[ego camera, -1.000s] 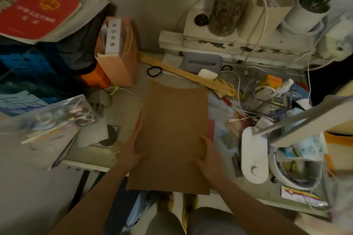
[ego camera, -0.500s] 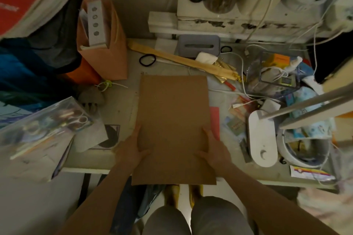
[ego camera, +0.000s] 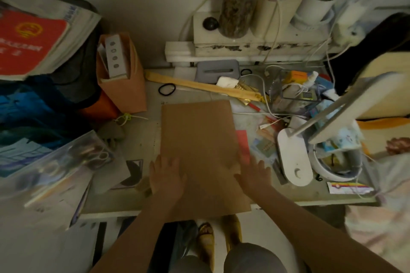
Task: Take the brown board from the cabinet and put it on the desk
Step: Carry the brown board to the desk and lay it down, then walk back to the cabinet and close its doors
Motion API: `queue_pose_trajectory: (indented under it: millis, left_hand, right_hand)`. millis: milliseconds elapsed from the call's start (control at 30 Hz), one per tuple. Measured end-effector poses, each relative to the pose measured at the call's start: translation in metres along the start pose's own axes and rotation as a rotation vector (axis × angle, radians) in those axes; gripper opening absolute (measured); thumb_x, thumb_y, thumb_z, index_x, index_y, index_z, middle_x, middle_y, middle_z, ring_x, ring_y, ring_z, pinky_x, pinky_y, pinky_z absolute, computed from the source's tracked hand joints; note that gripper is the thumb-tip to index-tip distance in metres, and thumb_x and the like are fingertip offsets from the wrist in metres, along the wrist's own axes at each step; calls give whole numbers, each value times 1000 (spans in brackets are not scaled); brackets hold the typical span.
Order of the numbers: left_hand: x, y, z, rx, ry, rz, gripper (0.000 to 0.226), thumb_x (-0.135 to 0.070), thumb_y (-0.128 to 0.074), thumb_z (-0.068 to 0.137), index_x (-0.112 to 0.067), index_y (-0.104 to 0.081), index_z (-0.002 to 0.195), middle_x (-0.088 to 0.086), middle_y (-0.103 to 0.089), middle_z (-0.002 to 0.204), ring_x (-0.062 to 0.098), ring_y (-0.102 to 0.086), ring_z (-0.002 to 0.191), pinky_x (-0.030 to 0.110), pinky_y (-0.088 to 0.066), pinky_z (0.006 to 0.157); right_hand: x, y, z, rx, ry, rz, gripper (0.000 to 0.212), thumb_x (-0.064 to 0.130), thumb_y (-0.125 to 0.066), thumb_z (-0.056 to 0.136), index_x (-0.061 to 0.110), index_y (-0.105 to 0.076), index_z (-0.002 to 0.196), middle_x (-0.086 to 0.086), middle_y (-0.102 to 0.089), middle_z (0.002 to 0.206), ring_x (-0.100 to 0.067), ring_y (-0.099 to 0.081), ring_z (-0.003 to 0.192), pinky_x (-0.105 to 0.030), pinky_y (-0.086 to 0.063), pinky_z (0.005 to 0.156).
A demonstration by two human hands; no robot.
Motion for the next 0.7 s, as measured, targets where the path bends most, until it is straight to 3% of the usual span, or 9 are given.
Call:
queue_pose_trajectory:
  millis: [133, 200, 233, 267, 333, 400, 467, 633, 700]
  left_hand:
    - [-44, 13, -20, -36, -124, 22, 49, -39, -39, 92, -17, -35, 135, 16, -38, 143, 31, -38, 129, 45, -25, 111]
    - [-45, 25, -23, 7, 81, -43, 35, -30, -37, 95, -12, -46, 124, 16, -52, 129, 26, -52, 115, 42, -42, 100]
    - [-47, 40, -20, -171, 100, -152, 31, -27, -33, 96, -11, -49, 118, 13, -56, 120, 22, -56, 107, 38, -47, 94]
    - [-64, 44, -29, -204, -1, -105, 35, -29, -27, 96, -14, -50, 117, 10, -57, 117, 20, -57, 106, 36, -44, 94]
    - [-129, 51, -64, -89, -361, 88, 48, -40, -26, 91, -20, -43, 131, 11, -50, 134, 28, -48, 125, 43, -27, 110]
    - [-187, 62, -112, -131, -748, 130, 59, -47, -32, 91, -27, -20, 145, 12, -21, 155, 33, -15, 143, 49, -6, 117]
    - [-229, 74, -138, -221, -807, 160, 64, -48, -32, 92, -30, -3, 146, 9, 3, 158, 29, 7, 145, 48, 4, 118]
    - [-324, 60, -223, -210, -1086, 124, 63, -44, -43, 91, -29, -15, 145, 11, -8, 158, 29, -8, 145, 47, -7, 117]
    - [-358, 55, -269, -263, -1195, 150, 65, -45, -56, 84, -27, -30, 142, 12, -26, 154, 31, -26, 140, 49, -22, 114]
  right_hand:
    - [-14, 34, -24, -53, -95, 43, 73, 41, -61, 83, 21, -22, 141, -19, -53, 130, -40, -50, 117, -54, -43, 96]
    - [-27, 48, -42, -50, -132, 66, 65, 41, -44, 91, 28, -8, 144, -15, -30, 149, -36, -26, 137, -53, -24, 110]
    - [-36, 56, -54, -46, -148, 90, 61, 41, -40, 93, 29, -8, 143, -12, -21, 153, -34, -16, 140, -52, -16, 113]
    - [-46, 65, -66, -56, -171, 111, 59, 42, -38, 93, 29, -9, 143, -10, -16, 155, -32, -11, 142, -52, -12, 114]
    - [-69, 82, -96, -128, -223, 124, 58, 43, -36, 94, 27, -11, 143, -10, -14, 155, -32, -9, 142, -52, -11, 114]
    - [-97, 92, -130, -176, -297, 153, 59, 42, -36, 94, 25, -10, 144, -11, -14, 155, -32, -9, 142, -51, -11, 114]
    - [-129, 97, -166, -225, -381, 206, 59, 40, -38, 93, 25, -12, 144, -11, -16, 155, -32, -10, 142, -51, -12, 114]
    - [-214, 93, -275, -378, -686, 251, 59, 39, -50, 88, 23, -28, 140, -14, -37, 147, -36, -29, 136, -55, -26, 108]
    - [-247, 79, -326, -354, -793, 282, 58, 40, -41, 92, 25, -18, 143, -11, -24, 152, -34, -18, 140, -53, -17, 112]
Point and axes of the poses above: each hand's wrist, its own z-axis towards the middle knuckle, its own y-axis out of the back of the hand, x = y × z, the point moved 10 cm from there along z, towards the middle knuckle
